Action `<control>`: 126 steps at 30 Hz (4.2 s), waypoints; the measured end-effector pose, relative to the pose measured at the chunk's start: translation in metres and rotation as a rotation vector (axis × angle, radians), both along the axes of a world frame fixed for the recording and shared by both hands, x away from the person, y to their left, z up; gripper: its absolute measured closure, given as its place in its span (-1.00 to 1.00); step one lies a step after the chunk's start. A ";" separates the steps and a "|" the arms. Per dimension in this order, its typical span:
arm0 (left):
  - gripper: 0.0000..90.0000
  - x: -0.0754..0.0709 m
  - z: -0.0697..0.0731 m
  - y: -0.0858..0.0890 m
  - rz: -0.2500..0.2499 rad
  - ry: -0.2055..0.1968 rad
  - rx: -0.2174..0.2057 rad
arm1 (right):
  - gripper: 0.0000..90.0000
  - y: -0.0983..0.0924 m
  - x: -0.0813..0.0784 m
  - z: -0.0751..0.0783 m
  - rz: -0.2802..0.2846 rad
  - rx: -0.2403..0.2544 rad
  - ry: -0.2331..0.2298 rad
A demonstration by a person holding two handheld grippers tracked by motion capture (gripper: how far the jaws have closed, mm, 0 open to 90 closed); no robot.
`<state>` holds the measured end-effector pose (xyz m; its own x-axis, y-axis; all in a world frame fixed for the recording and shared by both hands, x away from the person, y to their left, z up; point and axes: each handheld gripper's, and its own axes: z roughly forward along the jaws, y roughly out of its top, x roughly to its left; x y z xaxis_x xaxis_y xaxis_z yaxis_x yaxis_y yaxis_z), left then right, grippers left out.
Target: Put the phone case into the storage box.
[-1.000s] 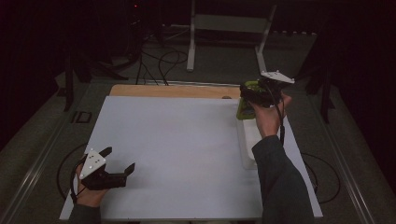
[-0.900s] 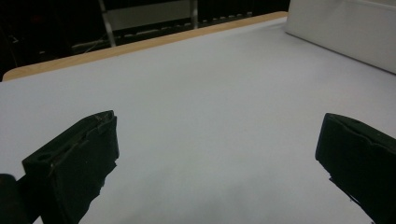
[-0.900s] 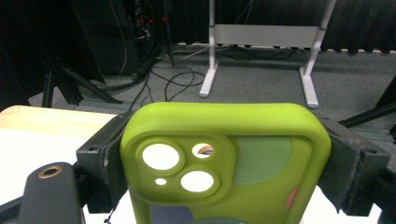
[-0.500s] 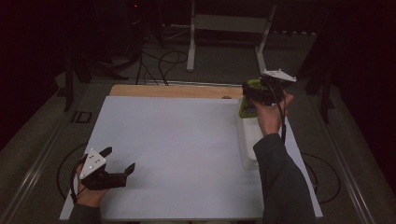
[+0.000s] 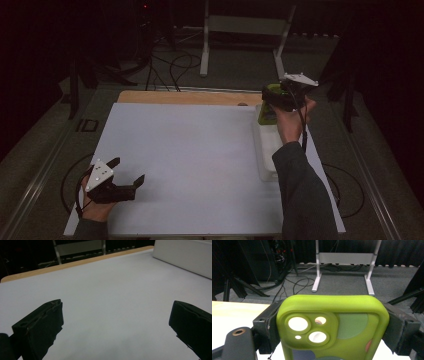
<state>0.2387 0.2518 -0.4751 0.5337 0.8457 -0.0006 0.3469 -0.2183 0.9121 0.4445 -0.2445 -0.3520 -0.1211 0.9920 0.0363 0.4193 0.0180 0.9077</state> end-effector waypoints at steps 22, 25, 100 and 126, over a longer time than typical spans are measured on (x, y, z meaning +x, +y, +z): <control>-1.00 -0.001 0.001 0.001 0.001 -0.004 -0.005 | -0.65 0.002 0.018 -0.012 -0.034 -0.029 0.020; -1.00 0.000 0.001 0.001 0.002 -0.005 -0.005 | -0.65 0.002 0.021 -0.013 -0.038 -0.034 0.021; -1.00 0.000 0.005 0.004 0.010 -0.019 -0.031 | -0.66 0.001 0.062 -0.052 -0.052 -0.076 0.130; -1.00 0.001 0.005 0.003 0.009 -0.018 -0.029 | -0.66 -0.004 0.063 -0.063 -0.068 -0.070 0.145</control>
